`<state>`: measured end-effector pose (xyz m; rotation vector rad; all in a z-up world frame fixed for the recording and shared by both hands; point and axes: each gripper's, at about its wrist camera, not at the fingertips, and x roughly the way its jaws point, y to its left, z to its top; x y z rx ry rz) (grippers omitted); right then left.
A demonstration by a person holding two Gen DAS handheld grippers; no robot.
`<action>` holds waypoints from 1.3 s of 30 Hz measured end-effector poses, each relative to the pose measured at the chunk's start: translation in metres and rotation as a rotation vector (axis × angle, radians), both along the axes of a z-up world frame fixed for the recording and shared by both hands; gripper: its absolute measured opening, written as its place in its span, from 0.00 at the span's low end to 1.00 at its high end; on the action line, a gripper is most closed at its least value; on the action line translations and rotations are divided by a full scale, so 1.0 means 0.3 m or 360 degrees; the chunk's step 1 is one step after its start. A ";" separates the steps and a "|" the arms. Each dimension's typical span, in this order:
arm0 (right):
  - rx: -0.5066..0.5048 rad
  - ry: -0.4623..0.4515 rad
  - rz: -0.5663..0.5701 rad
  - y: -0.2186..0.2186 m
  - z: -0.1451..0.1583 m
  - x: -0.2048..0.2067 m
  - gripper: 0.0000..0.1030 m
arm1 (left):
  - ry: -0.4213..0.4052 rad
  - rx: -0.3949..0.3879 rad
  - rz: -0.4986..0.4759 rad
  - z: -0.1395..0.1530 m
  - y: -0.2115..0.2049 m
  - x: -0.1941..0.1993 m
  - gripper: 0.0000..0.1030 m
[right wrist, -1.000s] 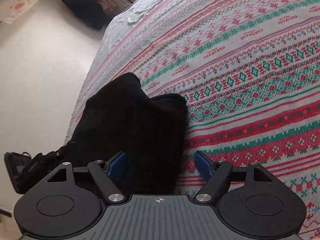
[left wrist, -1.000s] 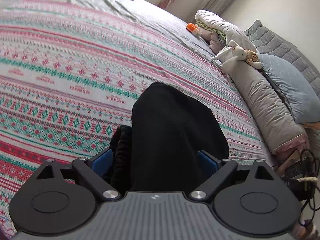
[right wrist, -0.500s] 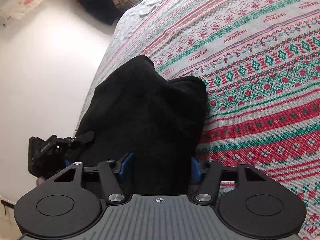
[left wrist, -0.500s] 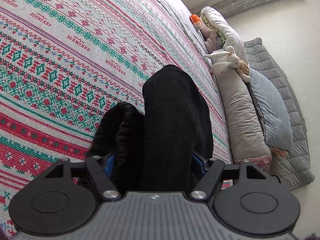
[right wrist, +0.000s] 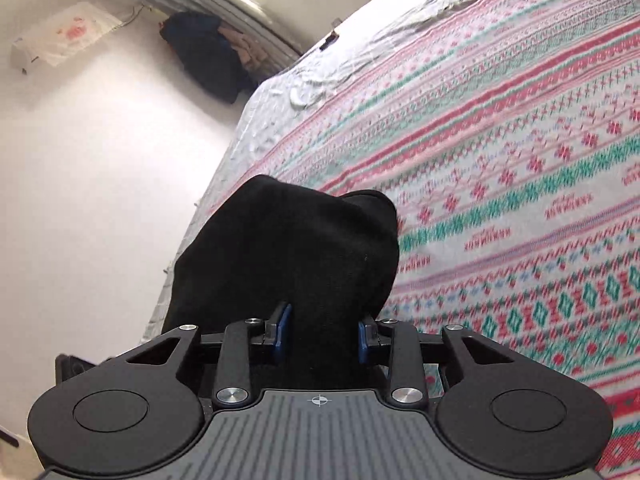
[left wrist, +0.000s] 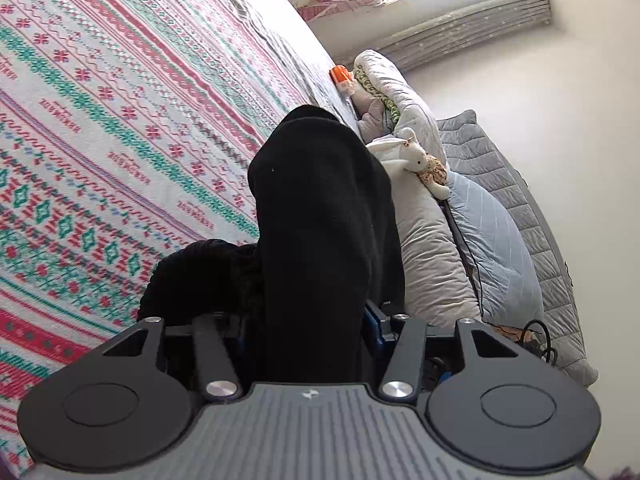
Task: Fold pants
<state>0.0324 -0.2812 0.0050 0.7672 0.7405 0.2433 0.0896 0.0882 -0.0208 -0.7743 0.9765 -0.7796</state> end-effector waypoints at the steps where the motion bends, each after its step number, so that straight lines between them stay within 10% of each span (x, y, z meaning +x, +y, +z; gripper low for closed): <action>1: 0.0009 -0.0009 -0.0029 -0.024 0.010 0.022 0.32 | -0.0015 0.0007 -0.0001 0.001 -0.022 0.007 0.67; 12: -0.0081 0.0238 -0.0108 -0.110 -0.133 0.097 0.61 | -0.0001 0.0193 0.0055 -0.079 -0.084 0.079 0.88; 21: -0.0048 0.0097 -0.0147 -0.080 -0.089 0.074 0.32 | -0.0132 0.0046 0.0103 -0.035 -0.129 0.130 0.66; 30: -0.0219 0.0210 -0.0219 -0.087 -0.072 0.110 0.51 | -0.0259 0.0434 0.0081 0.040 -0.210 0.114 0.79; 39: -0.0573 0.0022 -0.0207 -0.046 0.096 -0.051 0.81 | -0.0461 0.0741 0.0151 0.164 -0.155 -0.045 1.00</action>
